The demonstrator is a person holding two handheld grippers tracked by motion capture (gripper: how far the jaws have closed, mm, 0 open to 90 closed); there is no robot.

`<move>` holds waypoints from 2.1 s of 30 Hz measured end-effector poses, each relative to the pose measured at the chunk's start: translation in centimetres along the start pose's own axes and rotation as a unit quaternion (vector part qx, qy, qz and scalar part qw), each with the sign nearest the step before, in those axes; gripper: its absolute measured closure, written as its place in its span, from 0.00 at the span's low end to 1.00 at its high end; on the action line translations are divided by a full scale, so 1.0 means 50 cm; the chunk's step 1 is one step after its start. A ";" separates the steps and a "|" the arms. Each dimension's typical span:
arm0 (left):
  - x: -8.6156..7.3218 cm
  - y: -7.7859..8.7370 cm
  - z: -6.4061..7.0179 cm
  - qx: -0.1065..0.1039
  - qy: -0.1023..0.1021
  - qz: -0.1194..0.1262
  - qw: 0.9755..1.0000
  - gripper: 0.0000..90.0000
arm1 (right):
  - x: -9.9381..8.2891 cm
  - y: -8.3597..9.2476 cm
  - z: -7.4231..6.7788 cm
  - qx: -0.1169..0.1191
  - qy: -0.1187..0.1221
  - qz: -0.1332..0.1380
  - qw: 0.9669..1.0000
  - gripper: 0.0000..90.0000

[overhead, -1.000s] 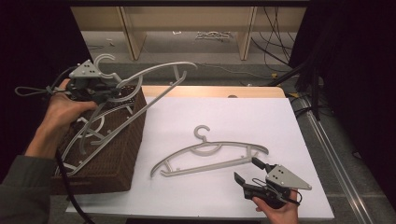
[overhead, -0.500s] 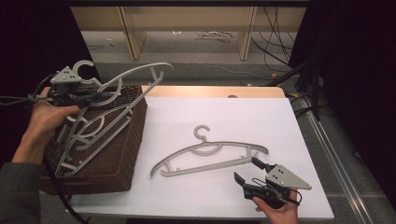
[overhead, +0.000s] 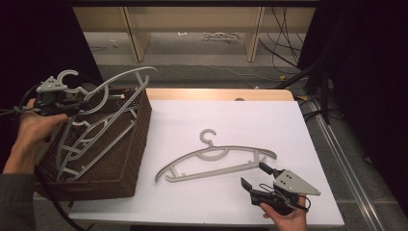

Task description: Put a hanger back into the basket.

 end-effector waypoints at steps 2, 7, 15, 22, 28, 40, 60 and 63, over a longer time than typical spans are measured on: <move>-0.010 -0.003 -0.004 0.002 0.008 0.000 1.000 0.91 | 0.000 0.000 0.000 0.001 0.000 -0.001 1.000 0.25; -0.037 -0.001 -0.023 0.010 0.010 -0.015 1.000 0.91 | -0.001 -0.001 0.000 0.002 -0.002 -0.003 1.000 0.25; -0.074 -0.003 -0.048 0.021 0.033 -0.025 0.999 0.91 | -0.001 0.000 0.000 0.002 -0.002 -0.002 1.000 0.25; -0.101 -0.016 -0.056 0.021 0.030 -0.047 0.998 0.91 | -0.001 -0.001 0.000 0.001 -0.001 -0.003 1.000 0.25; -0.114 -0.021 -0.062 0.020 0.035 -0.052 0.998 0.91 | -0.001 0.000 0.000 0.002 -0.002 -0.003 1.000 0.25; -0.148 -0.026 -0.063 0.010 0.026 -0.075 0.997 0.91 | -0.001 -0.001 0.000 0.002 0.001 -0.002 1.000 0.25; -0.184 -0.097 -0.003 -0.009 -0.003 -0.115 0.993 0.90 | -0.001 -0.001 0.000 0.001 0.001 -0.003 1.000 0.25; -0.192 -0.101 -0.010 -0.010 -0.019 -0.123 0.992 0.90 | -0.002 -0.001 0.000 0.003 -0.001 -0.004 1.000 0.25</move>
Point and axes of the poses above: each handheld gripper's, and its own axes: y roughly backward along the jaws, x roughly out of its top, z roughly to its right, the point moved 7 cm from there along -y, roughly forward along the jaws, and after that the axes turned 7 degrees about x, right-handed, at the moved point
